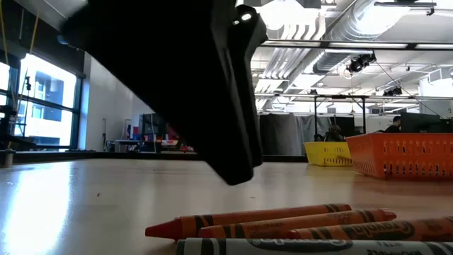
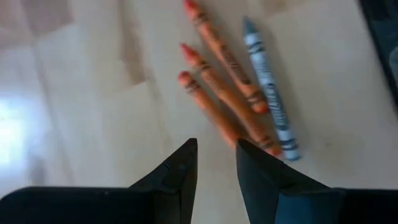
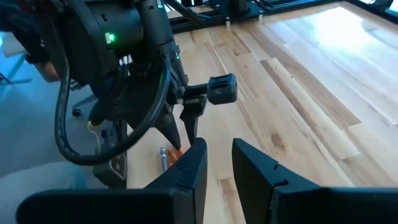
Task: Sort crayons
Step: Put the orange crayon into the yellow bin
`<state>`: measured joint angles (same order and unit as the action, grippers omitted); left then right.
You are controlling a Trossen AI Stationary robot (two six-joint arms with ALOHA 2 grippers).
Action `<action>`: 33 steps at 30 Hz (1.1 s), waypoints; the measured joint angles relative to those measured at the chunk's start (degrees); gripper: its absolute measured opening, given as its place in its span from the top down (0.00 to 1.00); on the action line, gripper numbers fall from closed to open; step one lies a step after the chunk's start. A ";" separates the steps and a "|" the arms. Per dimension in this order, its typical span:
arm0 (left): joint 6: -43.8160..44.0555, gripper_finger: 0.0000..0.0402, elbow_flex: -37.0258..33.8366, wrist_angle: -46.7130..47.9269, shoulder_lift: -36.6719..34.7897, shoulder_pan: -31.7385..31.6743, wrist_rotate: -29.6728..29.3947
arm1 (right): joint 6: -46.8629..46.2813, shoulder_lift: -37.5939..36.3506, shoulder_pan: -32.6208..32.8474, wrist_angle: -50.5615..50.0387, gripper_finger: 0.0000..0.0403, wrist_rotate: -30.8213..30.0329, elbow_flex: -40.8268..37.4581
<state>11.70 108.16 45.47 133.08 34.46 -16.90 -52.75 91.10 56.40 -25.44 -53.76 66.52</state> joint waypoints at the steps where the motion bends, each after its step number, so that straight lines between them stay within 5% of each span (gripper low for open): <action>1: -0.02 0.76 0.00 -0.01 0.00 0.00 -0.89 | 0.61 -0.01 -0.02 -0.17 0.82 -0.01 0.00; 17: 0.47 0.76 0.00 -2.62 0.00 -1.00 -1.58 | 13.95 -0.04 -0.17 -1.38 0.82 -3.25 0.00; 33: 24.10 0.76 0.00 -3.46 -0.04 -0.96 0.21 | 12.43 -0.04 -0.28 -2.13 0.82 -2.77 -0.02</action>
<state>35.81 108.16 42.01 133.03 33.50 -16.69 -40.31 91.07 56.12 -27.57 -56.54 66.50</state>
